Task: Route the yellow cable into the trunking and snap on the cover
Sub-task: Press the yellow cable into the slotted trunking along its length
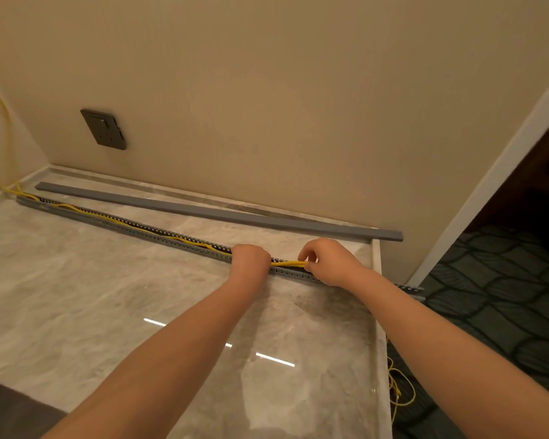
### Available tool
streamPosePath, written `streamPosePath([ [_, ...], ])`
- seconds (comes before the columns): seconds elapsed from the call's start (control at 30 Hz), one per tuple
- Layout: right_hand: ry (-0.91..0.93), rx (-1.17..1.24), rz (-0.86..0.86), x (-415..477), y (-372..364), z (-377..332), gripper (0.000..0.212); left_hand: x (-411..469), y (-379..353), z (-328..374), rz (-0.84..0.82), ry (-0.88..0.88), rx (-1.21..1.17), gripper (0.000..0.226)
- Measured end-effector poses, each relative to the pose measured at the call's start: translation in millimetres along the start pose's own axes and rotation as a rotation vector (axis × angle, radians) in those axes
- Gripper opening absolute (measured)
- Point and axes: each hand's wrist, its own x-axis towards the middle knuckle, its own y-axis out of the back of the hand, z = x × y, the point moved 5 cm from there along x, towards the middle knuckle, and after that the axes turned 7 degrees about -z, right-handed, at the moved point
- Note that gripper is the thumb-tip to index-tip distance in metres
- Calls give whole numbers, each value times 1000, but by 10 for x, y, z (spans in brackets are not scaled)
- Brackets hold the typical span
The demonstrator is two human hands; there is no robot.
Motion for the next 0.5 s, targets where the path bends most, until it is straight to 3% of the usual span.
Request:
streamPosePath([
  [0.3,107,-485,-118,6,-118,-157,30,-41,-12,-7,23,22,-1,21],
  [0.5,87,-456,-213,36,-128,-150,33,-113,69,-7,73,-9,-28,14],
])
